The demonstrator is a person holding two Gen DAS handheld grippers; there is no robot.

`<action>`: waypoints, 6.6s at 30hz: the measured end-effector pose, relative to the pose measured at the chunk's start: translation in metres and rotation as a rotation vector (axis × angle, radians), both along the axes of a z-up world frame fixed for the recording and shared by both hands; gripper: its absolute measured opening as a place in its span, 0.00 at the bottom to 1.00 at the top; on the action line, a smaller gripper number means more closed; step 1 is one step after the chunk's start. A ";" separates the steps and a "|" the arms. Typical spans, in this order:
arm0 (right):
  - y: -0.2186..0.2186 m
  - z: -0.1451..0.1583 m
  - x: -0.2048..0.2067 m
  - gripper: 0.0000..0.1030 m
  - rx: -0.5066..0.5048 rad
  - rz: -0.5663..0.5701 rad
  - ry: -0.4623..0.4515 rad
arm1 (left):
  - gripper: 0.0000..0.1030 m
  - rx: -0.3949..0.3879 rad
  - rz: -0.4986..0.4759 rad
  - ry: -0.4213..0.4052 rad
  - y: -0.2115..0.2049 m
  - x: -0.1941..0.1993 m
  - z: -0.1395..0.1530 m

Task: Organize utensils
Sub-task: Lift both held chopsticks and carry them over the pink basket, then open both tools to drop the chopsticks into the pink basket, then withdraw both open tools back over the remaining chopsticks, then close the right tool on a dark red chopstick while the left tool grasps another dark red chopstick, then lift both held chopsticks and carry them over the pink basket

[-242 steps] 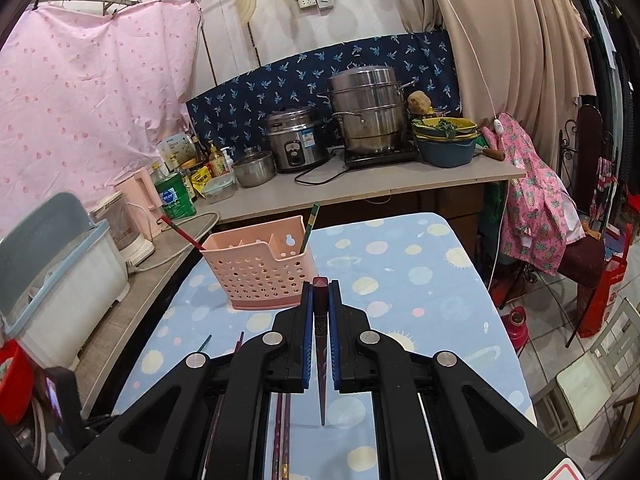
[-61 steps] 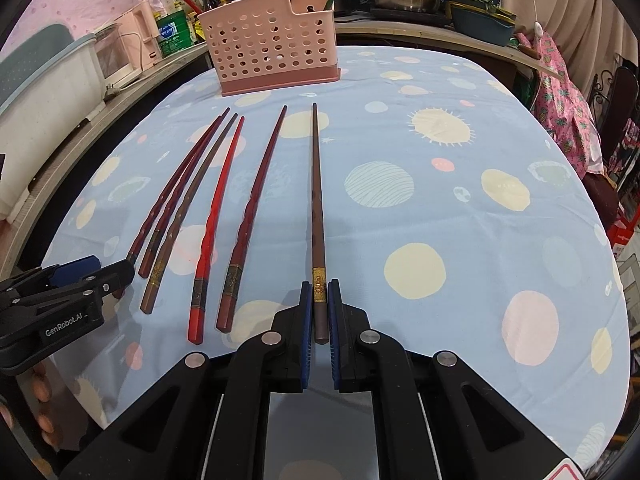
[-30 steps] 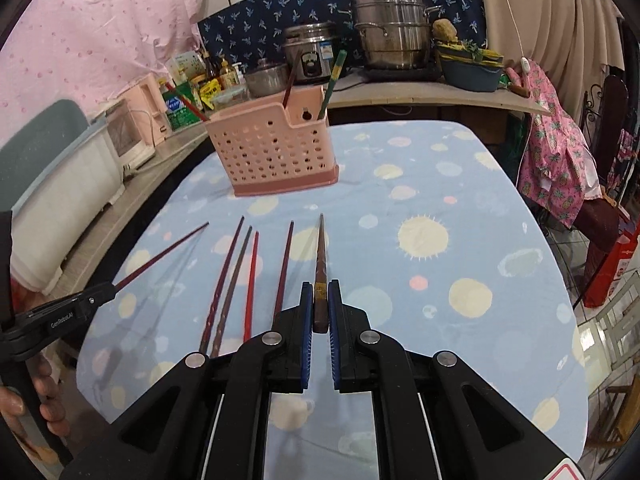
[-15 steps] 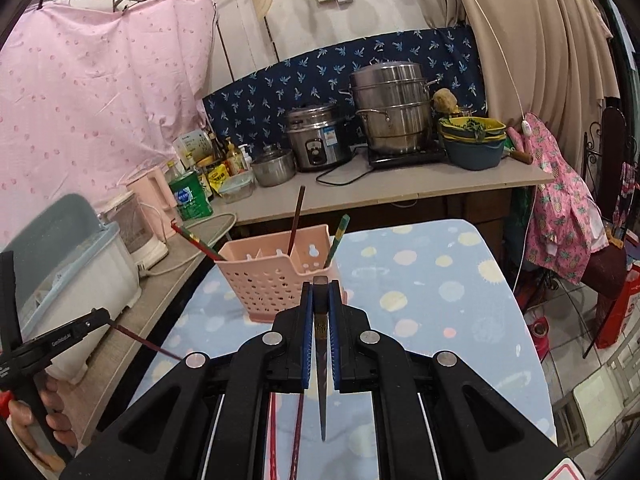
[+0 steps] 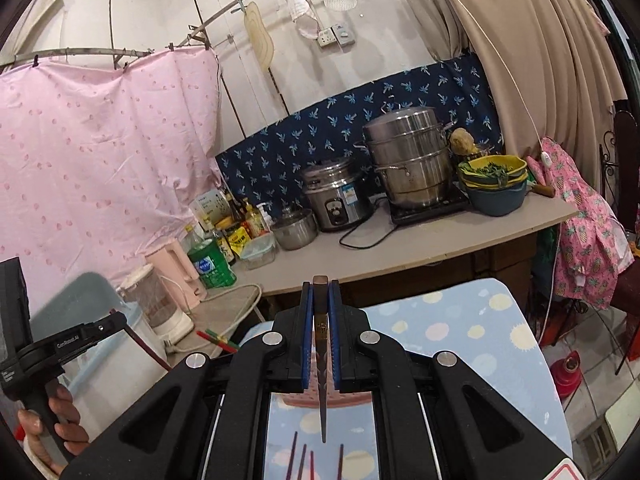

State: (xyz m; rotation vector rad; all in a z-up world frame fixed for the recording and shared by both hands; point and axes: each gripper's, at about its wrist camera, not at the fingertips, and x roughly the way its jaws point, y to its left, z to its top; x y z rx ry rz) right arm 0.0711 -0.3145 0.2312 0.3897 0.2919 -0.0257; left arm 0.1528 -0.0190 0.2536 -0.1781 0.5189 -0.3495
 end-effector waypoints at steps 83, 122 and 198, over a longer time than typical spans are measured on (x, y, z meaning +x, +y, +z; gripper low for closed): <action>0.057 -0.117 -0.021 0.28 -0.121 0.056 0.262 | 0.47 0.230 0.057 0.139 -0.023 -0.040 -0.128; 0.119 -0.269 -0.104 0.28 -0.176 0.174 0.600 | 0.47 0.307 -0.012 0.444 -0.013 -0.117 -0.266; 0.099 -0.256 -0.124 0.07 -0.195 0.117 0.576 | 0.07 0.302 -0.064 0.490 -0.016 -0.127 -0.280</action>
